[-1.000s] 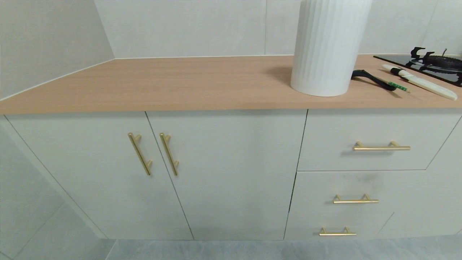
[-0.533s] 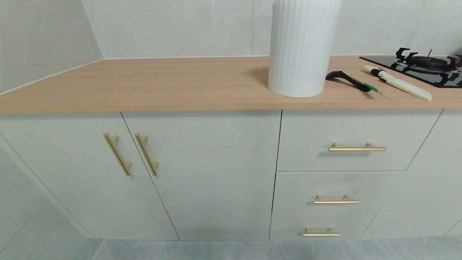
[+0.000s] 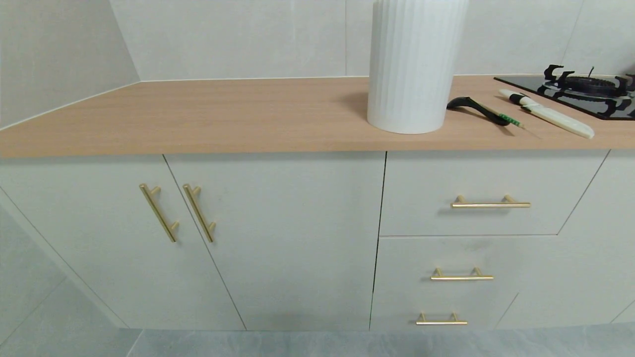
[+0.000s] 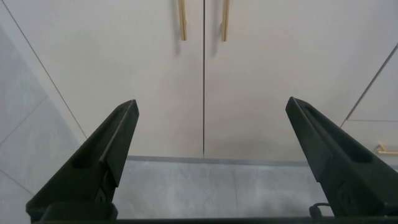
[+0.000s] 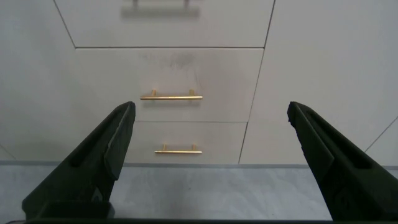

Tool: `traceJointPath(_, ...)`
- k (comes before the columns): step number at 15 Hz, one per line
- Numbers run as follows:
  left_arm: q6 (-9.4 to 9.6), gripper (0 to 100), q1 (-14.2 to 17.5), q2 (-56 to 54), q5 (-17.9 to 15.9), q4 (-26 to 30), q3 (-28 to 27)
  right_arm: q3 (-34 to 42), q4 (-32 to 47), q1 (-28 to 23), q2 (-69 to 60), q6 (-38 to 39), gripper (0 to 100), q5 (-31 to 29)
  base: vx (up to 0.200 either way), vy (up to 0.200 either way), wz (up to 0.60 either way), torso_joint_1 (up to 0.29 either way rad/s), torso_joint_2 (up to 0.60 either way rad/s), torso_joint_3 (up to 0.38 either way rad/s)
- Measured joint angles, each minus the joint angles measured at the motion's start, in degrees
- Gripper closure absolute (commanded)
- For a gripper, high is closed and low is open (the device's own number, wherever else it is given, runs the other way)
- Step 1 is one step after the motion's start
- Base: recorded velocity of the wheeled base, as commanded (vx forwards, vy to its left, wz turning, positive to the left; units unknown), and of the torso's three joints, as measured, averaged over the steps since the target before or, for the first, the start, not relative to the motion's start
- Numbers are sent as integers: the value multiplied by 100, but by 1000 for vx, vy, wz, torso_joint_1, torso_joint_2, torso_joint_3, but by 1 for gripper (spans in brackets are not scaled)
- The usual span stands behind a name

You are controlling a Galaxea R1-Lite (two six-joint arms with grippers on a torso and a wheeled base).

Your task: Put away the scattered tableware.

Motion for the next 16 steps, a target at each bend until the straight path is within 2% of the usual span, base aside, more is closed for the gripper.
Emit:
traceJointPath(3, 0, 0, -1, 0, 0, 0, 0, -130, 23, 6, 13, 73, 0, 24, 0, 0, 0, 0, 0, 0)
traceJointPath(7, 0, 0, 0, 0, 0, 0, 0, -1182, 32, 197, 868, 302, 0, 176, 0, 0, 0, 0, 0, 0)
traceJointPath(10, -2, 0, 2, 0, 0, -2, 0, -1613, 28, 327, 2422, 196, 0, 218, 0, 0, 0, 0, 0, 0)
traceJointPath(16, 0, 0, 2, 0, 0, -2, 0, -2449, -400, 1065, 6250, 38, 0, 224, 0, 0, 0, 0, 0, 0)
